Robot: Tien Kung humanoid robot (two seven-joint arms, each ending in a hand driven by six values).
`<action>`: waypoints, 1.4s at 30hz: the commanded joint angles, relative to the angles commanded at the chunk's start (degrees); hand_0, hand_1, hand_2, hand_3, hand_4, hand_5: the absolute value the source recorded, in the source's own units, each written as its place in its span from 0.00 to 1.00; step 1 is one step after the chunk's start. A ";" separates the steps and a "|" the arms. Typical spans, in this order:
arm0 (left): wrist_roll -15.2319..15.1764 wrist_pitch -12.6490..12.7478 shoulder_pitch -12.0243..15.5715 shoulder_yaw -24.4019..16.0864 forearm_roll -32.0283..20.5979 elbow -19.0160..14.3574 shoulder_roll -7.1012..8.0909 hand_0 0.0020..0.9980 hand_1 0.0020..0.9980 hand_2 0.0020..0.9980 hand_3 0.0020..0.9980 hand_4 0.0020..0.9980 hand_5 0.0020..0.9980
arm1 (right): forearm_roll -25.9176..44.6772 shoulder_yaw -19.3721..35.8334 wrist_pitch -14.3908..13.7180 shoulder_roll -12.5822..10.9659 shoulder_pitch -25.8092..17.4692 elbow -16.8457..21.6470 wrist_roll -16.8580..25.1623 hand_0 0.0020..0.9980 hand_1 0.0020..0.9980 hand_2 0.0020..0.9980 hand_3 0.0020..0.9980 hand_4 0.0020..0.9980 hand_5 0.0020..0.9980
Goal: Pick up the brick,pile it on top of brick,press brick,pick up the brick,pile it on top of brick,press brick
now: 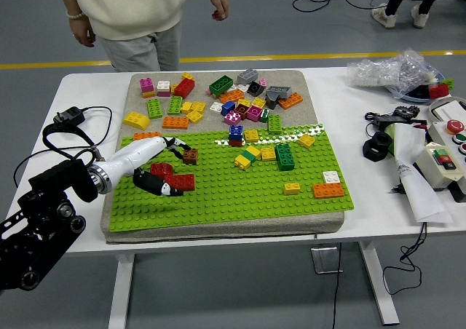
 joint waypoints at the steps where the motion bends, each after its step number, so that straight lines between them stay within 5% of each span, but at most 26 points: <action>1: -0.10 0.19 -0.09 0.16 0.05 0.24 -0.07 0.97 0.90 0.68 0.79 0.99 0.19 | 0.00 -0.01 0.00 0.00 0.01 0.00 0.00 0.77 0.69 0.73 0.75 1.00 0.69; 21: -2.99 5.96 -4.34 5.40 2.47 11.45 -3.15 0.95 0.87 0.59 0.64 0.87 0.13 | -0.41 -0.12 0.09 0.02 0.06 0.00 -0.03 0.77 0.68 0.73 0.75 1.00 0.69; 42: -3.81 8.12 -6.37 8.07 3.56 16.57 -3.89 0.95 0.87 0.58 0.65 0.85 0.11 | -0.46 -0.27 0.14 0.18 0.13 0.00 0.02 0.77 0.68 0.73 0.75 1.00 0.69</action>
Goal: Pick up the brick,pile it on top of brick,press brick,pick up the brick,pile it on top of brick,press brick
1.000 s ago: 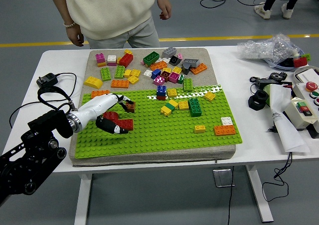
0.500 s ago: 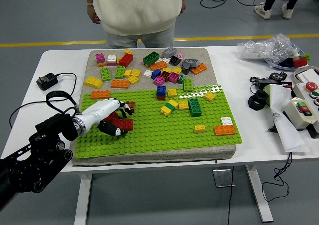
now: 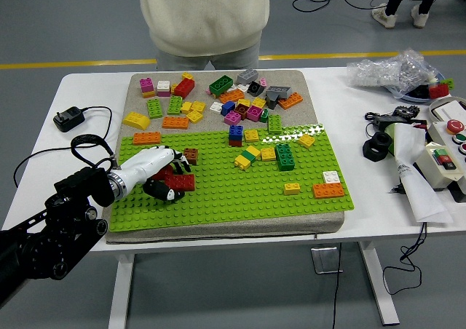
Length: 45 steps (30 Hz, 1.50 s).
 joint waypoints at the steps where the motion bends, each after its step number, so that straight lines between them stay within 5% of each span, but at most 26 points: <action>1: -0.02 0.08 -0.01 0.00 -0.01 0.01 0.00 0.94 0.86 0.56 0.61 0.78 0.05 | 0.01 0.00 0.00 0.00 0.00 0.00 -0.01 0.77 0.68 0.73 0.75 1.00 0.69; 6: -0.16 0.76 -0.08 0.02 -0.50 -0.20 0.01 0.94 0.86 0.56 0.61 0.78 0.05 | 0.03 0.03 0.00 -0.02 0.00 0.00 -0.02 0.77 0.68 0.73 0.75 1.00 0.69; 7: -0.14 0.83 -0.12 0.06 -0.70 -0.18 0.02 0.92 0.83 0.53 0.56 0.65 0.00 | 0.05 0.03 -0.01 -0.03 0.01 0.00 -0.01 0.77 0.68 0.73 0.75 1.00 0.69; 12: -0.12 0.95 -0.21 0.28 -1.48 0.02 0.02 0.92 0.83 0.53 0.56 0.65 0.00 | 0.11 0.01 -0.01 -0.02 0.02 0.00 0.00 0.77 0.68 0.73 0.75 1.00 0.69; 13: -0.13 0.94 -0.23 0.32 -1.65 0.06 0.03 0.87 0.80 0.52 0.54 0.58 0.00 | 0.11 0.01 -0.01 -0.01 0.01 0.00 -0.01 0.77 0.68 0.73 0.75 1.00 0.69; 23: -0.04 0.35 0.03 -0.04 -3.05 -0.59 0.30 0.84 0.78 0.52 0.54 0.55 0.00 | 0.21 0.01 -0.05 -0.04 0.00 0.00 0.01 0.77 0.68 0.73 0.75 1.00 0.69; 36: 1.95 -1.44 4.38 -3.67 -2.37 -11.29 2.49 0.83 0.75 0.52 0.54 0.53 0.00 | 0.34 0.19 -0.10 -0.20 -0.19 0.00 0.02 0.77 0.68 0.73 0.75 1.00 0.69; 45: 2.73 -1.66 7.98 -3.30 -1.45 -15.70 3.77 0.83 0.75 0.52 0.54 0.53 0.00 | 0.16 0.50 -0.08 -0.18 -0.40 0.00 -0.08 0.77 0.68 0.73 0.75 1.00 0.69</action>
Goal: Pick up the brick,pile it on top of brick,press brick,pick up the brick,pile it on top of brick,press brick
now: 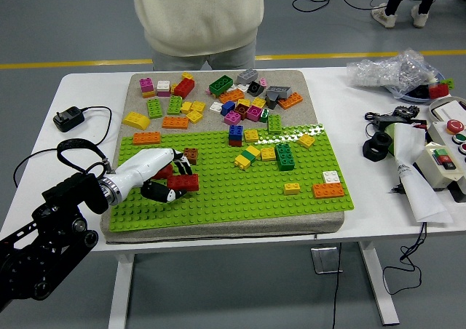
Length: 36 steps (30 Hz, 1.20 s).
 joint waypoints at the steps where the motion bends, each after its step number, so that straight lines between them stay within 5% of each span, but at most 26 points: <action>1: 0.02 0.03 0.22 0.03 0.04 -0.20 0.03 0.83 0.75 0.52 0.54 0.53 0.00 | -0.01 0.02 0.00 -0.01 -0.01 0.00 -0.01 0.77 0.68 0.73 0.75 1.00 0.69; 21: -0.31 0.21 1.51 0.86 0.21 0.97 -0.29 0.84 0.77 0.53 0.54 0.56 0.00 | 0.15 -0.07 -0.04 0.01 -0.07 0.00 -0.01 0.77 0.68 0.73 0.75 1.00 0.69; 36: 0.15 -0.84 1.52 0.48 0.16 0.34 -0.07 0.89 0.80 0.55 0.58 0.74 0.09 | 0.03 -0.03 -0.01 0.02 -0.12 0.00 -0.01 0.77 0.68 0.73 0.75 1.00 0.69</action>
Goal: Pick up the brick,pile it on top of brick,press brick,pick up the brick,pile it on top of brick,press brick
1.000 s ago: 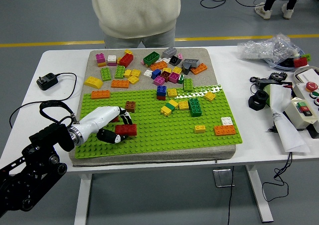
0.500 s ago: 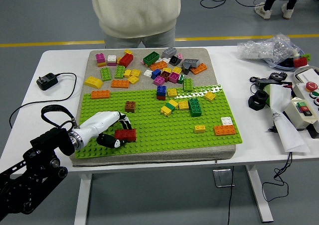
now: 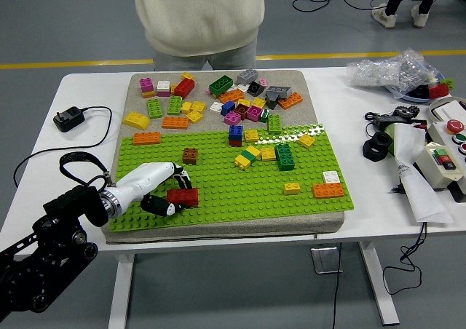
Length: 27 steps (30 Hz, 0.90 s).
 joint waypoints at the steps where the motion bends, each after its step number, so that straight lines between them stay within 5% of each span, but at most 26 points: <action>1: 0.01 -0.04 0.01 -0.01 -0.01 -0.02 0.01 0.89 0.80 0.55 0.58 0.74 0.09 | -0.01 0.00 0.00 0.00 0.00 0.00 0.00 0.77 0.68 0.73 0.75 1.00 0.69; 27: 0.49 -1.57 0.05 -0.45 0.38 -0.77 0.75 0.91 0.83 0.60 0.62 0.84 0.15 | -0.20 0.05 0.08 0.13 -0.18 0.00 -0.02 0.77 0.68 0.73 0.75 1.00 0.69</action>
